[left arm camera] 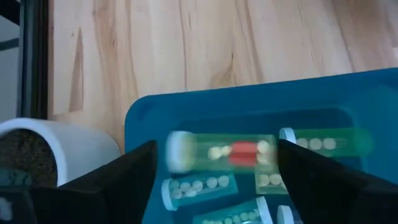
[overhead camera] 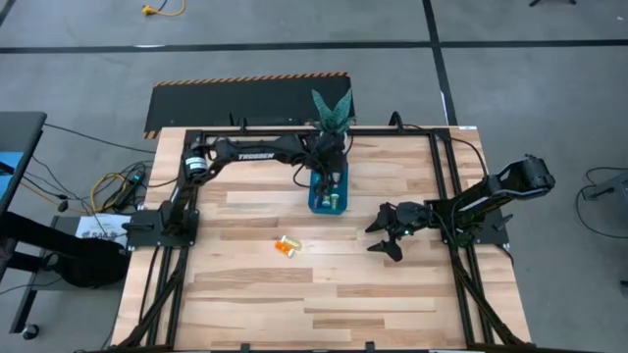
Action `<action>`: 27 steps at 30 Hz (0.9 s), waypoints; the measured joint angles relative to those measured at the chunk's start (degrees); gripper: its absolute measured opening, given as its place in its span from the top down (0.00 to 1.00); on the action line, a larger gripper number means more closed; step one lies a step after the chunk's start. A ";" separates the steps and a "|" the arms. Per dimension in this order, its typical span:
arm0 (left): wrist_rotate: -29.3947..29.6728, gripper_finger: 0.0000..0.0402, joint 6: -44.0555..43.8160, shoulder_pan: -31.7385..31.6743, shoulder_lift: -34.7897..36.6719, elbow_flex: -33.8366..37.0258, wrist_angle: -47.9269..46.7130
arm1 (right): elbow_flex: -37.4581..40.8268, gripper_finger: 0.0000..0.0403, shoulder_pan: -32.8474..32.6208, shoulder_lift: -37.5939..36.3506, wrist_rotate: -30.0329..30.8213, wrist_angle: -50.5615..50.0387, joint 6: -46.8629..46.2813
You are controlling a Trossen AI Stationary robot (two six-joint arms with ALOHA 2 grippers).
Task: Pick and place pill bottles into a basket
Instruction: Put the bottom yellow pill bottle into the bin, then put the orange pill bottle into the bin
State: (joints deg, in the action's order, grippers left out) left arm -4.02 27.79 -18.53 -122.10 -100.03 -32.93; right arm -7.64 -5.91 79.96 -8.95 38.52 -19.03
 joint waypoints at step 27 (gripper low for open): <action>-0.83 0.21 -6.24 7.94 0.57 -19.57 -49.75 | 0.00 0.19 -0.07 0.00 -0.04 0.03 -0.04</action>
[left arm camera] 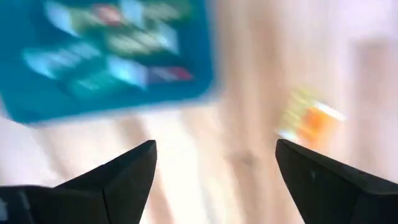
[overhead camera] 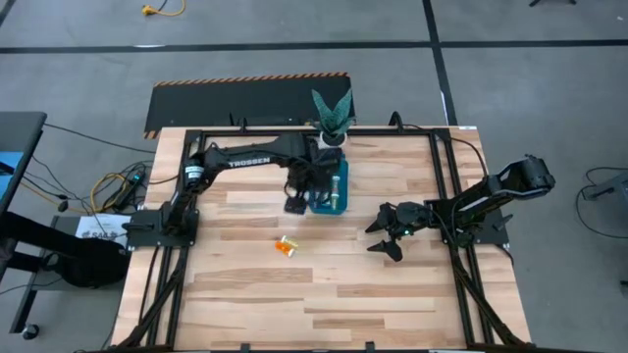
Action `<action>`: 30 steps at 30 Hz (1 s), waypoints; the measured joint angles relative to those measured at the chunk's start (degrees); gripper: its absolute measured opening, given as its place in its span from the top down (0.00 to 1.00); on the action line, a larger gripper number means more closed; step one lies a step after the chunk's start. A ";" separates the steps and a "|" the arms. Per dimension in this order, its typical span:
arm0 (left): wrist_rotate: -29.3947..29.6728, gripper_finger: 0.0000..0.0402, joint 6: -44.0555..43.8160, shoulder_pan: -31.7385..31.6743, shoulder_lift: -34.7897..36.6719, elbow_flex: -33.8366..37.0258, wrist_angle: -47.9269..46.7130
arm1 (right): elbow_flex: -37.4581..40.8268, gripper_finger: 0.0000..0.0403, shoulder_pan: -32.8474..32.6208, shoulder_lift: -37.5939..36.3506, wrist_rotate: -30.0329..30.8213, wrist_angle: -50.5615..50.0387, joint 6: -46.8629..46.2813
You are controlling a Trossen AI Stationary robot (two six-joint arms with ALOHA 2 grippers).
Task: Pick and place pill bottles into a basket
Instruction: Put the orange pill bottle into the bin
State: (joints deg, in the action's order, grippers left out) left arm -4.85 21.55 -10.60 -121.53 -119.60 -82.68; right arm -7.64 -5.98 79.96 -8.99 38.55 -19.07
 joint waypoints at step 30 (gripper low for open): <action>11.58 0.21 -30.62 26.19 24.11 -1.19 -7.22 | 0.00 0.19 -0.02 0.00 0.14 14.49 -5.55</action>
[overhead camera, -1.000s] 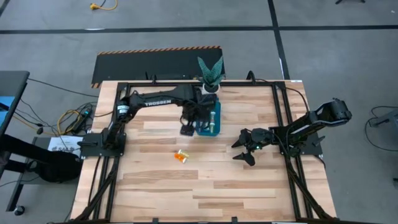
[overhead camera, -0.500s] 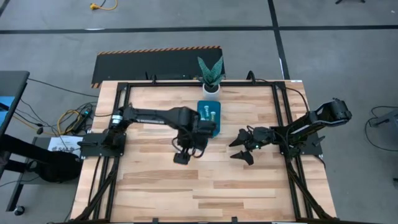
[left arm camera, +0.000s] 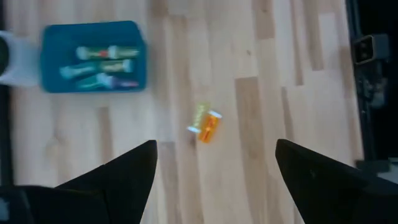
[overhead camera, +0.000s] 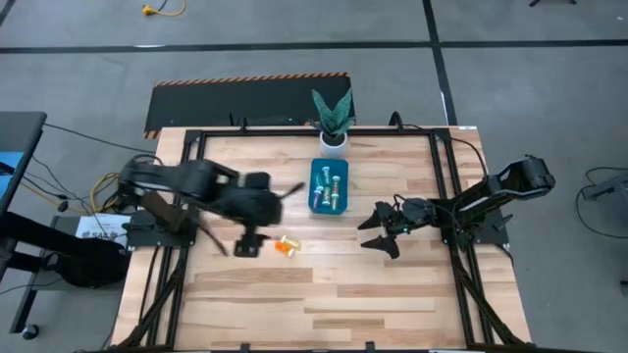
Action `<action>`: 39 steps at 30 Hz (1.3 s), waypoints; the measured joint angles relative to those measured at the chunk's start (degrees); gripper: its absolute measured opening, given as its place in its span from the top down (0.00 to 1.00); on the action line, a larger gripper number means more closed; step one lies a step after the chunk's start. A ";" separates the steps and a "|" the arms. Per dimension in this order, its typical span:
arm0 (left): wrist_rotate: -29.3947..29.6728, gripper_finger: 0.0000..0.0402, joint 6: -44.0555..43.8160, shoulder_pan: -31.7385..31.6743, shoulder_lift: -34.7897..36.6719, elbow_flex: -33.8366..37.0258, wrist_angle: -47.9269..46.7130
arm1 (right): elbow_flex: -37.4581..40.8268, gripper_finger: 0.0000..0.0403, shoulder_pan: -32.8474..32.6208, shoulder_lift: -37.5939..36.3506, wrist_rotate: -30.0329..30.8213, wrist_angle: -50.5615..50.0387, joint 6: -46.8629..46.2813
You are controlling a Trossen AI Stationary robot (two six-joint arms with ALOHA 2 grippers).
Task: Pick and place pill bottles into a basket
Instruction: Put the orange pill bottle into the bin
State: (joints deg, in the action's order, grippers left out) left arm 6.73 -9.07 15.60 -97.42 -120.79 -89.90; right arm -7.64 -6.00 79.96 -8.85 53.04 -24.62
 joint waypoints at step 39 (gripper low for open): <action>-0.42 0.21 9.95 2.01 6.03 61.41 52.67 | 0.00 0.19 -0.02 0.00 0.34 -3.35 -1.82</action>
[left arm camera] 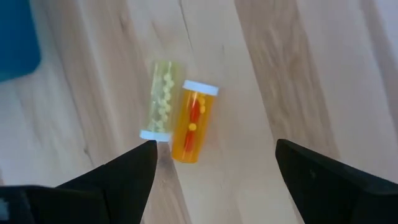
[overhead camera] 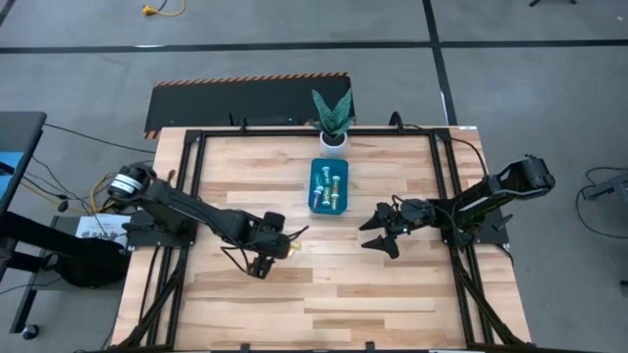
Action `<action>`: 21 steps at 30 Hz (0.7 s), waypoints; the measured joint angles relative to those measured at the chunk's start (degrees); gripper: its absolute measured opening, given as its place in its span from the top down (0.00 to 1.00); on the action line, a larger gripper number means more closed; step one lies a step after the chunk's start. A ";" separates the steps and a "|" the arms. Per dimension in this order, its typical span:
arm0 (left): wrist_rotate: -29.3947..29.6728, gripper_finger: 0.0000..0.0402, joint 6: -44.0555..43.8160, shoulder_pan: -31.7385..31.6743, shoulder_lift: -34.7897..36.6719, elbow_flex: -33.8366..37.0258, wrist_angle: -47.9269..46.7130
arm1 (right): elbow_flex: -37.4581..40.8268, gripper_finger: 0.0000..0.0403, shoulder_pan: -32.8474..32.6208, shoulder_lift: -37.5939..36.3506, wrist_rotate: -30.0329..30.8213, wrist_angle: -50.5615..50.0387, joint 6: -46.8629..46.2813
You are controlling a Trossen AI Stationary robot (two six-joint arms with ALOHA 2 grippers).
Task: Pick and place pill bottles into a basket
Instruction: Put the orange pill bottle into the bin
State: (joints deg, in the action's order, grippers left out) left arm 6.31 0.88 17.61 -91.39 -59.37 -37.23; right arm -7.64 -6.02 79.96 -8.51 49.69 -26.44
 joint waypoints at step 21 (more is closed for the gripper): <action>-0.01 0.21 3.94 0.02 -4.46 -0.01 6.77 | 0.00 0.19 0.00 0.00 -0.18 -0.09 0.98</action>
State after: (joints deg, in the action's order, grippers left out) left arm 6.29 4.82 17.63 -95.85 -59.39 -30.46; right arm -7.64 -6.02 79.96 -8.69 49.60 -25.45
